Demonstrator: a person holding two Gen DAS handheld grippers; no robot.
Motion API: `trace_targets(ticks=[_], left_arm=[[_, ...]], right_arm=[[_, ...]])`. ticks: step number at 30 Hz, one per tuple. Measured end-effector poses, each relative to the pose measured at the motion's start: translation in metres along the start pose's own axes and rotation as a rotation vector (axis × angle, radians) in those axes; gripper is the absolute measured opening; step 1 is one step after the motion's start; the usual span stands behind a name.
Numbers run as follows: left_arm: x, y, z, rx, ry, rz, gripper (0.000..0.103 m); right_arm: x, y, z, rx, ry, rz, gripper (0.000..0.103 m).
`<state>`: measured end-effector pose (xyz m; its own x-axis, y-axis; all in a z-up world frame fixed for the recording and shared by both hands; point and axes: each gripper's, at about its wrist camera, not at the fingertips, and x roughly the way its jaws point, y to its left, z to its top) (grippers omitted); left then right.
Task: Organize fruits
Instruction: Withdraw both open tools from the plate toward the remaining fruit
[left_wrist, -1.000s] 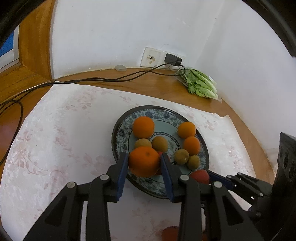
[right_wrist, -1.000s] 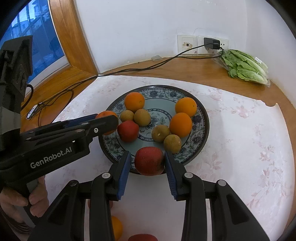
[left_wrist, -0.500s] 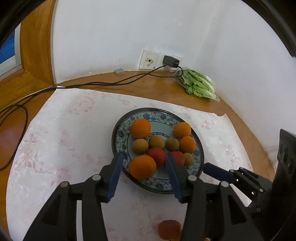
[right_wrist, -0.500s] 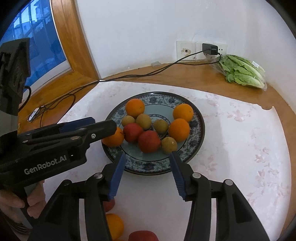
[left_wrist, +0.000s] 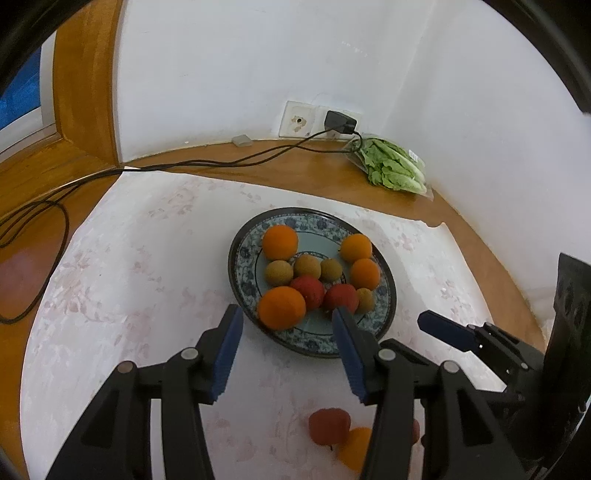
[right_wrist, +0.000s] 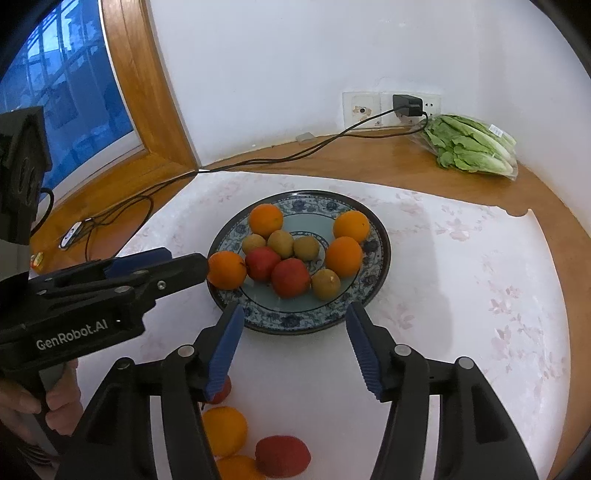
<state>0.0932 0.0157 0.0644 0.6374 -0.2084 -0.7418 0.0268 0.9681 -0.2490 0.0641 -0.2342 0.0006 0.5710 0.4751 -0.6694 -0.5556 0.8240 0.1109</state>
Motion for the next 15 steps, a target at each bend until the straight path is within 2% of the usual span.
trace_targets(ticks=[15], left_arm=[[-0.022,0.000,-0.015,-0.002,0.015,-0.008,0.053]], right_arm=[[-0.024,-0.004,-0.014,0.023,-0.011,-0.003,0.060]])
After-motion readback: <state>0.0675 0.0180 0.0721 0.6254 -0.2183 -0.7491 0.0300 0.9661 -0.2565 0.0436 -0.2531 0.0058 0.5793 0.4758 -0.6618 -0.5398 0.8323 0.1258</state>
